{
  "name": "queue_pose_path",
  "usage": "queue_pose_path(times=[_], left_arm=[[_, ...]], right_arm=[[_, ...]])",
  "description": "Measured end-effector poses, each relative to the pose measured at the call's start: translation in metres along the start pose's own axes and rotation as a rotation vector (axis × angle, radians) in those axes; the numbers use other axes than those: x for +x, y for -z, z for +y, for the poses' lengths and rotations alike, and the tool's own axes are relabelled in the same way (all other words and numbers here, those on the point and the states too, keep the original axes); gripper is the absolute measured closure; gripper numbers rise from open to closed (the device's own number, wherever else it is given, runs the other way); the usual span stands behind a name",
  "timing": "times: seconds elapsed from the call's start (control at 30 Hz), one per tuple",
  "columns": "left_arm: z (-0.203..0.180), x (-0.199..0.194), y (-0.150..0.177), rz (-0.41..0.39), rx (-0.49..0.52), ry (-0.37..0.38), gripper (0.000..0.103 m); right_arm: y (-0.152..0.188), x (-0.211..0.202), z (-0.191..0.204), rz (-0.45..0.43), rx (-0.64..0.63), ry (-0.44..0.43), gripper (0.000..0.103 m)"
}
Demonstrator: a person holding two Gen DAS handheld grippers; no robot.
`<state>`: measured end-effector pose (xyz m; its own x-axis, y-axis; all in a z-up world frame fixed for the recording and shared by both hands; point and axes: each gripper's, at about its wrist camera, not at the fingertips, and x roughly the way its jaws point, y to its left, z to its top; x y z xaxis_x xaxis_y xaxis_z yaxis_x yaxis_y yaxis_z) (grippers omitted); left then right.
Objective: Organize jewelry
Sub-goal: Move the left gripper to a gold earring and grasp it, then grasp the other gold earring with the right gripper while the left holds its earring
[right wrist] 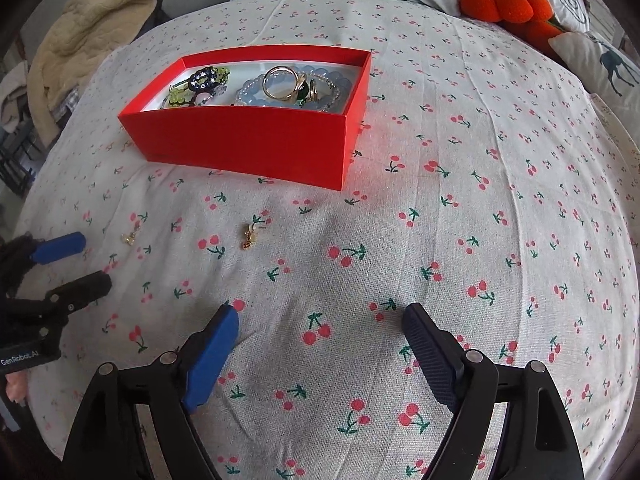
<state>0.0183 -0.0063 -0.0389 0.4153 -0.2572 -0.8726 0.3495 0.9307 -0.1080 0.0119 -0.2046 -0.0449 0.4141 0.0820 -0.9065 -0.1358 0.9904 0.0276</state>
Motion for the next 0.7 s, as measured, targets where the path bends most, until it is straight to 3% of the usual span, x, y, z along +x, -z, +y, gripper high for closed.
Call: queue_pose_path(times=[0.2, 0.37, 0.47, 0.7], left_arm=[[-0.005, 0.009, -0.011, 0.006, -0.005, 0.057, 0.060], [-0.011, 0.014, -0.017, 0.005, 0.007, 0.052, 0.069], [-0.015, 0.016, -0.020, 0.012, 0.012, 0.072, 0.082], [-0.028, 0.019, -0.022, 0.011, 0.057, 0.044, 0.094]], right_arm=[[-0.003, 0.002, -0.001, -0.009, -0.006, -0.005, 0.015], [-0.007, 0.005, -0.002, -0.012, -0.011, -0.007, 0.015], [-0.009, 0.006, -0.002, -0.011, -0.011, -0.008, 0.015], [-0.011, 0.006, -0.002, -0.008, -0.007, -0.012, 0.015]])
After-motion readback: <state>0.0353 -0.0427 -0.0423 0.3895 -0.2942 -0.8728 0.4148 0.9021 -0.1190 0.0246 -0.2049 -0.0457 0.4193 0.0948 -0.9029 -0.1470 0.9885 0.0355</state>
